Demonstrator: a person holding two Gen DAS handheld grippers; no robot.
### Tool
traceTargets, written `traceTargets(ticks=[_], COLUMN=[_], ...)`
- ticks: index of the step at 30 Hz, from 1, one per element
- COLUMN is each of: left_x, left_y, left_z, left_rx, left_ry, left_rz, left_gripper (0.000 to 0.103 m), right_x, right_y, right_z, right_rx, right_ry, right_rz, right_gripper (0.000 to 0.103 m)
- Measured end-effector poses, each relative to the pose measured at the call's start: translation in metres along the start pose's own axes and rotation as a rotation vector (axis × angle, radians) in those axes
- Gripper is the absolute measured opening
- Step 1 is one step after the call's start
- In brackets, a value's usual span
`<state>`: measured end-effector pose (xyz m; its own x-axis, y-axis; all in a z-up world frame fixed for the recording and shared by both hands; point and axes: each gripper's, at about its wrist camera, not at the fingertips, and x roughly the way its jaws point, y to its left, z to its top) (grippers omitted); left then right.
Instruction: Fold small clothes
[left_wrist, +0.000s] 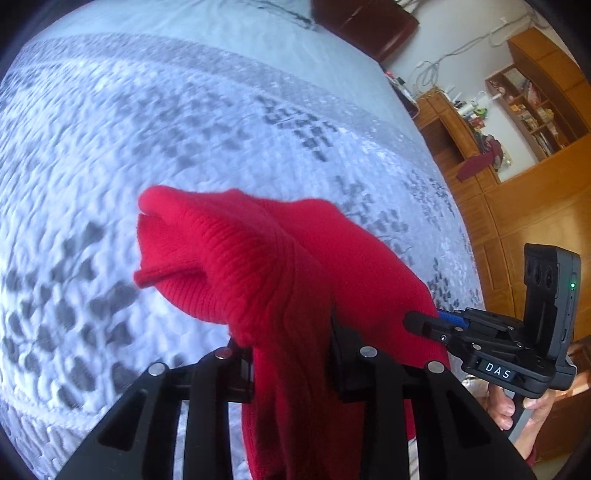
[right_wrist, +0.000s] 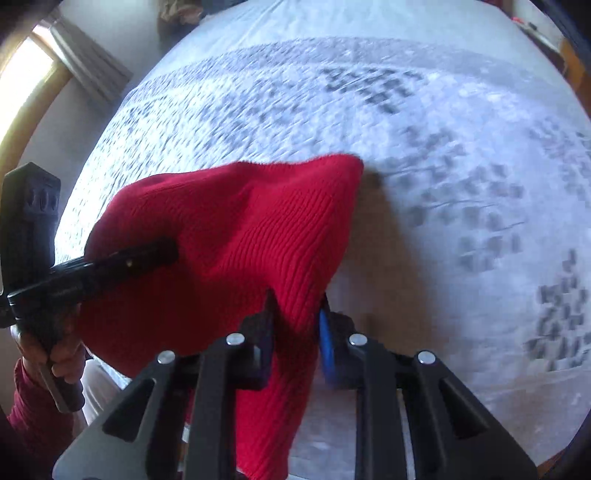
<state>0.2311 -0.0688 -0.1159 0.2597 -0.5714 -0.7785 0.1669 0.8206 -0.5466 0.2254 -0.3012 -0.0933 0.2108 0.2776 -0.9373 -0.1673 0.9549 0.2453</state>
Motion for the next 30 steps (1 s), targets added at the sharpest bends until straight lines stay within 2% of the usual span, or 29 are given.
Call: traceTargets(ticks=[8, 11, 14, 18, 19, 23, 25, 26, 27, 29, 30], left_x=[0.044, 0.053, 0.078, 0.13, 0.137, 0.138, 0.136, 0.134, 0.13, 0.123, 0.118], left_y=[-0.084, -0.102, -0.103, -0.08, -0.076, -0.075, -0.076, -0.075, -0.077, -0.079, -0.08], left_z=[0.046, 0.049, 0.04, 0.014, 0.007, -0.004, -0.003, -0.004, -0.008, -0.016, -0.024], left_rx=[0.088, 0.134, 0.157, 0.108, 0.106, 0.136, 0.119, 0.116, 0.116, 0.122, 0.116], left_ry=[-0.074, -0.102, -0.061, 0.079, 0.091, 0.073, 0.085, 0.09, 0.092, 0.097, 0.103], left_rz=[0.012, 0.024, 0.067, 0.13, 0.142, 0.166, 0.188, 0.193, 0.199, 0.212, 0.214], left_gripper=[0.029, 0.029, 0.03, 0.031, 0.032, 0.037, 0.044, 0.044, 0.045, 0.052, 0.06], right_x=[-0.042, -0.05, -0.031, 0.021, 0.031, 0.04, 0.037, 0.034, 0.031, 0.021, 0.016], right_y=[-0.077, -0.098, -0.121, -0.149, -0.153, -0.155, -0.157, -0.158, -0.159, -0.158, -0.159], right_z=[0.031, 0.031, 0.024, 0.002, -0.004, -0.02, -0.023, -0.025, -0.028, -0.034, -0.041], right_rx=[0.055, 0.058, 0.077, 0.137, 0.145, 0.157, 0.172, 0.181, 0.188, 0.195, 0.203], right_ry=[-0.129, -0.18, -0.154, -0.043, -0.026, -0.031, -0.029, -0.03, -0.036, -0.047, -0.045], right_rz=[-0.065, -0.075, -0.057, -0.016, -0.015, 0.004, 0.013, 0.011, 0.013, 0.033, 0.054], right_gripper=[0.018, 0.018, 0.018, 0.018, 0.019, 0.022, 0.03, 0.031, 0.041, 0.044, 0.044])
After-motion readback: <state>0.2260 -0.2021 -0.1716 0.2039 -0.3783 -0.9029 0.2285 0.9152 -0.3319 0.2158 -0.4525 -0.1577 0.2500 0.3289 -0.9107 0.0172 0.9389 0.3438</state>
